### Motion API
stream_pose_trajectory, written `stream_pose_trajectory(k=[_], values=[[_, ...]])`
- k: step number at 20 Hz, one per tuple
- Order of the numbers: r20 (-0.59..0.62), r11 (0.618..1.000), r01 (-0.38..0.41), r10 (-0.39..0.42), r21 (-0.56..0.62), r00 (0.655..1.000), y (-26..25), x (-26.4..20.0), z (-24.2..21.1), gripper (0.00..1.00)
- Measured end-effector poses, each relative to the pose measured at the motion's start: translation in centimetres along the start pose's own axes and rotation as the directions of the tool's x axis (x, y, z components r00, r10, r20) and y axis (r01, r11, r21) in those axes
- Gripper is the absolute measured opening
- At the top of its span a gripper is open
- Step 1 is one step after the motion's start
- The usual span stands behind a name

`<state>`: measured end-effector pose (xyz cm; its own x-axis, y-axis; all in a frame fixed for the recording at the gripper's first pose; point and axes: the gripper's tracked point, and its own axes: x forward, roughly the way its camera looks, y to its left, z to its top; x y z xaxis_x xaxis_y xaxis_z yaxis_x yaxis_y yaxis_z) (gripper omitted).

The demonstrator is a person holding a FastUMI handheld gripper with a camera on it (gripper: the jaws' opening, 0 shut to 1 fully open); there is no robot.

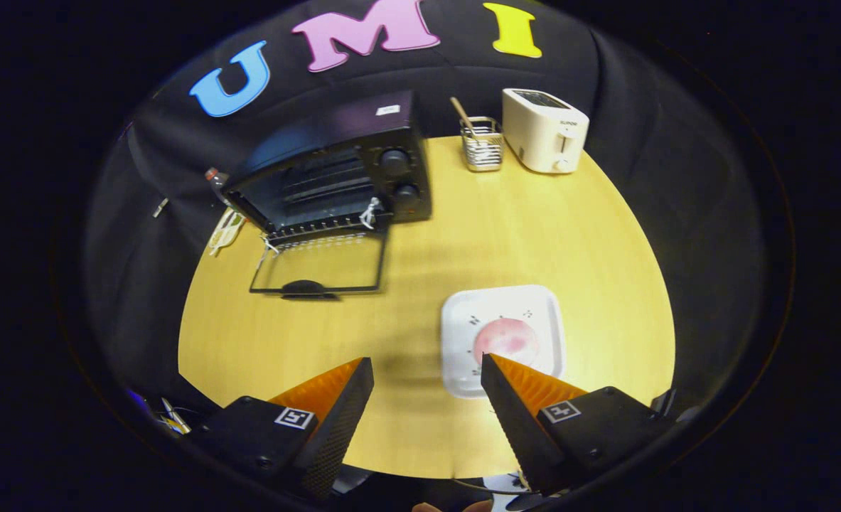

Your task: Open the toaster oven, put the food inside, and close the toaster oven door.

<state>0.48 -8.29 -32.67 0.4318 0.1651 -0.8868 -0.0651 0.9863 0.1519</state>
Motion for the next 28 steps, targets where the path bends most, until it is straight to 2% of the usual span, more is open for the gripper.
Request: stream_pose_trajectory(k=[3,6,10,11,12,13,14,15,17,19,20,22,24,26,28], values=[[-0.109,0.999,0.031,-0.027,0.038,0.994,-6.1,1.7,0.1,1.0],[-0.202,0.998,0.058,-0.056,0.004,0.978,-10.6,4.4,0.1,0.99],[-0.289,0.999,0.027,-0.032,-0.021,0.957,-12.8,8.5,-1.2,0.99],[-0.306,1.0,0.011,-0.016,-0.019,0.952,-12.8,9.1,-1.4,0.96],[-0.314,1.0,0.006,-0.011,-0.019,0.949,-12.9,9.7,-1.4,0.89],[-0.324,1.0,0.004,-0.011,-0.021,0.946,-13.1,10.4,-1.5,0.74],[-0.338,1.0,0.007,-0.014,-0.02,0.941,-13.2,10.9,-1.7,0.68],[-0.349,1.0,0.009,-0.018,-0.025,0.937,-13.4,11.2,-2.0,0.5],[-0.374,0.999,0.011,-0.022,-0.033,0.927,-13.7,11.6,-2.6,0.25],[-0.378,1.0,-0.016,0.004,-0.027,0.926,-13.7,12.4,-3.0,0.14],[-0.371,0.999,-0.034,0.023,-0.021,0.928,-13.7,11.1,-2.1,0.09],[-0.36,0.996,-0.084,0.082,0.011,0.929,-13.4,11.7,-2.5,0.08],[-0.349,0.984,-0.15,0.175,0.096,0.921,-13.3,11.6,-2.5,0.05],[-0.311,0.949,-0.229,0.289,0.216,0.905,-12.9,11.0,-2.0,0.05],[-0.277,0.914,-0.279,0.361,0.294,0.89,-12.9,10.3,-1.9,0.05]])
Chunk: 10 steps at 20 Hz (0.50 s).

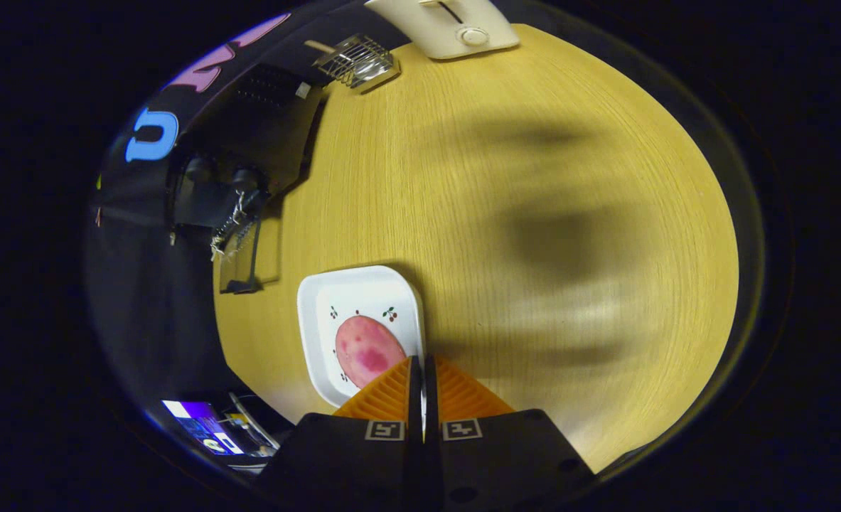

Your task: Open the toaster oven, put the food inside, and close the toaster oven door.

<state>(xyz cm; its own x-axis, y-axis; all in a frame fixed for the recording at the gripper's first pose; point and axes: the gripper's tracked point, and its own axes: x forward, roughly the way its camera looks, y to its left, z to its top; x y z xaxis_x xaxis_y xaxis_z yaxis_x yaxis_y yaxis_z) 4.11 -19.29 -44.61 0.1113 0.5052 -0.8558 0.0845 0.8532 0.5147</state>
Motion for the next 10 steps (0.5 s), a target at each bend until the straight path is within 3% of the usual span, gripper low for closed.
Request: stream_pose_trajectory(k=[4,10], values=[[0.033,0.986,-0.135,0.132,0.095,0.991,1.0,-1.3,-0.6,0.05],[0.13,0.959,-0.212,0.19,0.19,0.973,6.1,-3.6,-3.1,0.05]])
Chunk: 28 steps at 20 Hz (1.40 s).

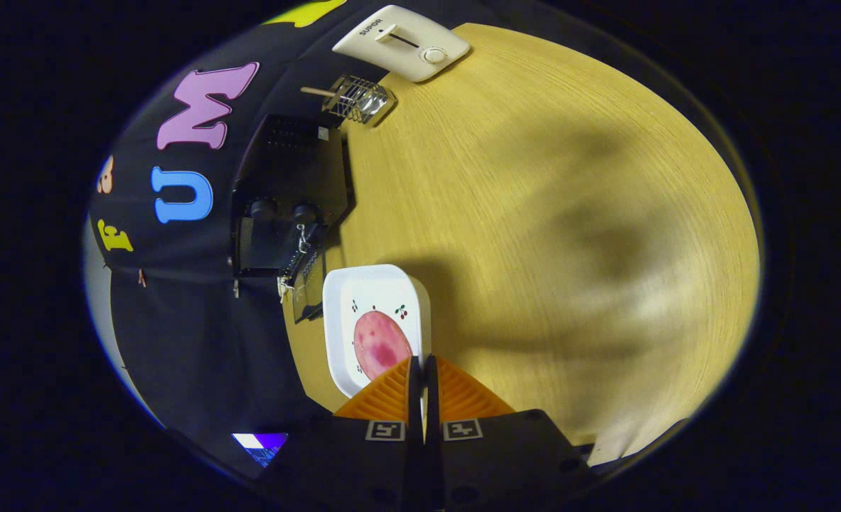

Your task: Open the toaster oven, put the food inside, and close the toaster oven door.

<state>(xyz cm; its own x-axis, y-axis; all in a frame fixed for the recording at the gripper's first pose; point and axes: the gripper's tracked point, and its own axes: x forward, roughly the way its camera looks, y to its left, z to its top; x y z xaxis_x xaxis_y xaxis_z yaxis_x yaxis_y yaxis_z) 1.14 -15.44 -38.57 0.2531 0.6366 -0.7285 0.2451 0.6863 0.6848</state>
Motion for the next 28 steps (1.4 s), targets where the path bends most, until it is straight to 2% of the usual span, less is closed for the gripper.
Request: stream_pose_trajectory(k=[8,12,15,18,21,28], values=[[0.078,0.996,-0.061,0.056,0.063,0.995,10.6,4.2,-7.7,0.05],[0.108,0.985,-0.1,0.085,0.141,0.991,15.4,7.4,-10.4,0.05],[0.142,0.975,-0.105,0.077,0.197,0.987,17.9,10.0,-11.9,0.05],[0.226,0.961,-0.117,0.06,0.249,0.972,20.3,12.9,-11.4,0.05],[0.332,0.935,-0.156,0.044,0.319,0.942,22.8,15.7,-9.5,0.05],[0.556,0.832,-0.271,-0.052,0.483,0.829,25.4,21.0,-0.8,0.05]])
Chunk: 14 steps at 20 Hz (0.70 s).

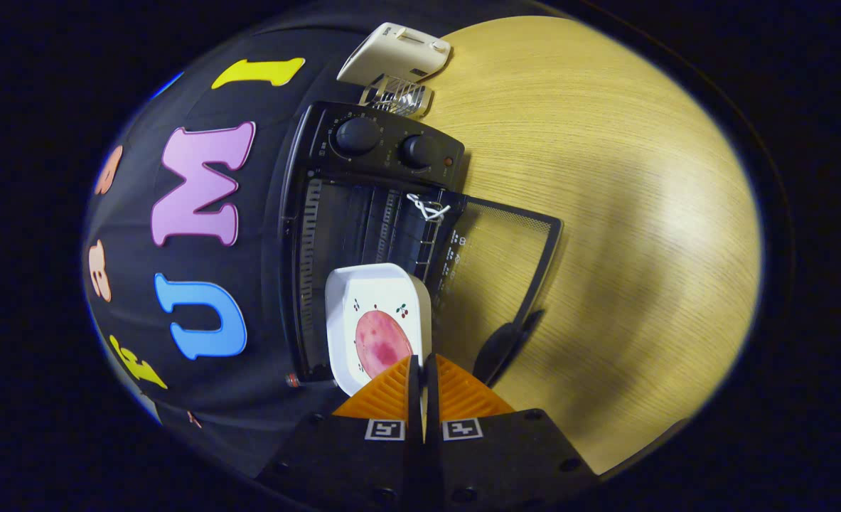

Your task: Open the toaster oven, put the food inside, and close the toaster oven door.

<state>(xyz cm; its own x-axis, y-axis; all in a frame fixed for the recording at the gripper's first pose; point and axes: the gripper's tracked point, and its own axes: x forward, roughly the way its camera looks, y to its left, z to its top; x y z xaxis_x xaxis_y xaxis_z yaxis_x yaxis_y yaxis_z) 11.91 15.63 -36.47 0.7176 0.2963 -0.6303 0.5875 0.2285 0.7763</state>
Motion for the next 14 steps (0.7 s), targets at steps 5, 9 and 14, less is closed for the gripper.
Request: stream_pose_trajectory(k=[5,9,14], values=[[0.138,0.992,-0.017,-0.001,0.126,0.99,2.1,4.7,2.0,0.05],[0.192,0.983,-0.009,-0.028,0.185,0.981,2.8,7.7,2.3,0.05],[0.208,0.974,-0.046,-0.001,0.222,0.978,4.1,9.9,2.5,0.05]])
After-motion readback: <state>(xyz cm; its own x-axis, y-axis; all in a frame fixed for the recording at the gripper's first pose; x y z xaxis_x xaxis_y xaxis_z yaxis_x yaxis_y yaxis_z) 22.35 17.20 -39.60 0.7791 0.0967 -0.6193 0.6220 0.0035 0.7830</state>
